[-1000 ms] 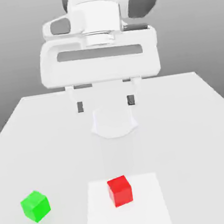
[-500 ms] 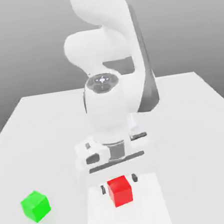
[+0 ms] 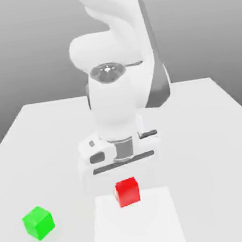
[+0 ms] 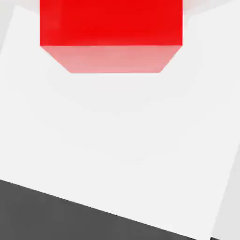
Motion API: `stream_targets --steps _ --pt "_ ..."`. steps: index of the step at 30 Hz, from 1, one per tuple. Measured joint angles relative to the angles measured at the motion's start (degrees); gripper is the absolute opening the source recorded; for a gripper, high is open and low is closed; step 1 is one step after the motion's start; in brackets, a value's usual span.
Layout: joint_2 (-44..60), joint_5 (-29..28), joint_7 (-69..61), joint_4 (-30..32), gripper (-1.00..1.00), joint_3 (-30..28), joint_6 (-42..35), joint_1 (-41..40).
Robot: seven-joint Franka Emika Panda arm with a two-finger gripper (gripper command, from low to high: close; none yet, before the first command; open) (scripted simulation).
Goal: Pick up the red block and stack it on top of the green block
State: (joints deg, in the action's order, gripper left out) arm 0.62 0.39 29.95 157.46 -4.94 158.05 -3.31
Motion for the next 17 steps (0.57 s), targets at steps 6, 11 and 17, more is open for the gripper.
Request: stream_targets --steps 6,11,17 --pt "1.0 0.6 11.4 -7.5 -1.00 -8.1 -6.6 -14.5" --pt "9.2 5.2 10.4 -9.5 -1.00 -6.7 -0.6 -16.6" --pt "11.1 6.1 9.8 -9.6 1.00 -6.1 1.2 -17.1"
